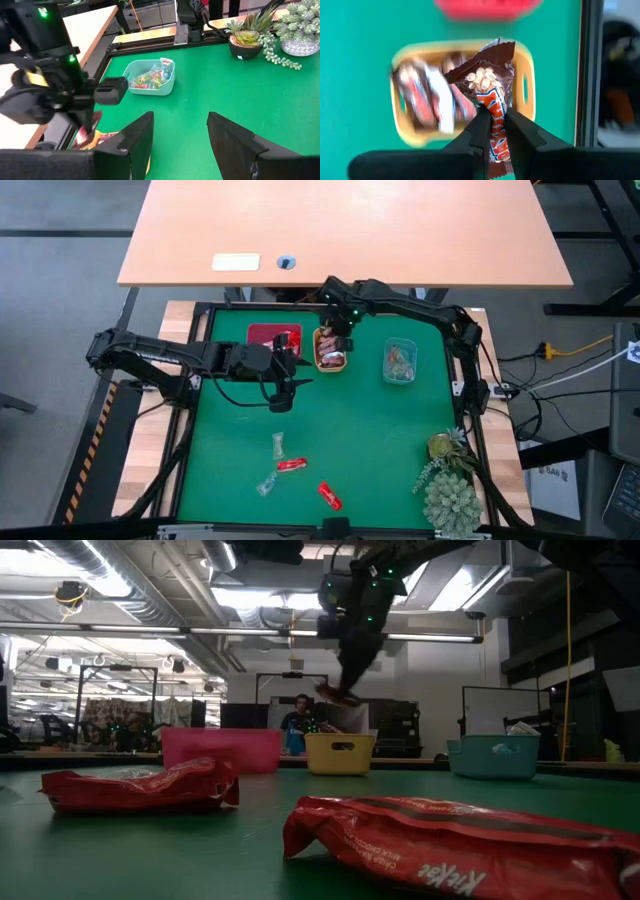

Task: Sort candy
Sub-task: Put the brown chocolate bar into the yellow bin, then put the green gummy into the blue bin

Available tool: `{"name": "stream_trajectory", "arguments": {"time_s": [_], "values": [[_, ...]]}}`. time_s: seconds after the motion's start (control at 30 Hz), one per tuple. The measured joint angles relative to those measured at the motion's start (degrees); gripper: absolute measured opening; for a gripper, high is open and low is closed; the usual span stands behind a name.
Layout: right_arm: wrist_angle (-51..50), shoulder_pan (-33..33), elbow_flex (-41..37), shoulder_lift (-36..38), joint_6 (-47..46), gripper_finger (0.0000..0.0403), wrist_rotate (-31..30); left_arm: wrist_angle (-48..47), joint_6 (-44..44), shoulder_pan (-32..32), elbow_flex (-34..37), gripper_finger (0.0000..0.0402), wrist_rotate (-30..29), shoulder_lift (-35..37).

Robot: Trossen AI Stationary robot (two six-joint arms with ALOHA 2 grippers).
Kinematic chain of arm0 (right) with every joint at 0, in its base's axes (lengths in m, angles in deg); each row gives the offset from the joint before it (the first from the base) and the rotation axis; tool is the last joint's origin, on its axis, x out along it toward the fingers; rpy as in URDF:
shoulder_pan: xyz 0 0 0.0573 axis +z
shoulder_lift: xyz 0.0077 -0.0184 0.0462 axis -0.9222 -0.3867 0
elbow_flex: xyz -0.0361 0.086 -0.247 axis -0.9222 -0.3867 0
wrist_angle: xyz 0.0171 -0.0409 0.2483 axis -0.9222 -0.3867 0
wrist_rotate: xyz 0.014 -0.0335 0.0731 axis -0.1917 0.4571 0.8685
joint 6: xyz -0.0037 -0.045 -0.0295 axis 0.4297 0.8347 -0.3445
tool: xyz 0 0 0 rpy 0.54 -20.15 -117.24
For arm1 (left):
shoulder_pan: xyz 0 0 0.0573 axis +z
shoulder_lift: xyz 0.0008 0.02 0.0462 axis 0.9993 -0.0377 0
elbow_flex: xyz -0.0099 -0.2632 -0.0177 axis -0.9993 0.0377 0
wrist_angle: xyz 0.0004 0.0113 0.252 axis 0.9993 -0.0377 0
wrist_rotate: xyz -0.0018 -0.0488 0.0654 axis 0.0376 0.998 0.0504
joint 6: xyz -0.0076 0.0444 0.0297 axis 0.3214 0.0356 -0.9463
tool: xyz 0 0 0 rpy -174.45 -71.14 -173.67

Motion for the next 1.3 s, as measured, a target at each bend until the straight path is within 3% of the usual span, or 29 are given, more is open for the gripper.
{"name": "stream_trajectory", "arguments": {"time_s": [0.2, 0.47, 0.83, 1.1, 1.3], "values": [[5.97, 0.02, -0.11, 0.00, 0.00, 0.0049, 4.62, -0.04, 0.02, 0.00, 0.00, 0.0181, 0.00, 0.00], [6.41, 0.00, -0.11, 0.00, 0.04, 0.0056, 4.32, -0.04, 0.00, -0.01, 0.00, 0.0181, 0.00, 0.00], [7.52, 0.00, -0.11, 0.00, 0.09, 0.0184, 4.25, -0.37, 0.37, -0.01, 0.00, 0.0181, 0.02, 0.00], [7.51, 0.00, -0.11, 0.00, 0.07, 0.0221, 4.23, -11.74, 12.64, -1.65, 0.00, 0.0181, 0.80, 0.00], [7.49, 0.00, -0.13, 0.00, 0.07, 0.0222, 4.25, -21.49, 28.87, -4.94, 0.00, 0.0181, 1.05, -0.03]]}}
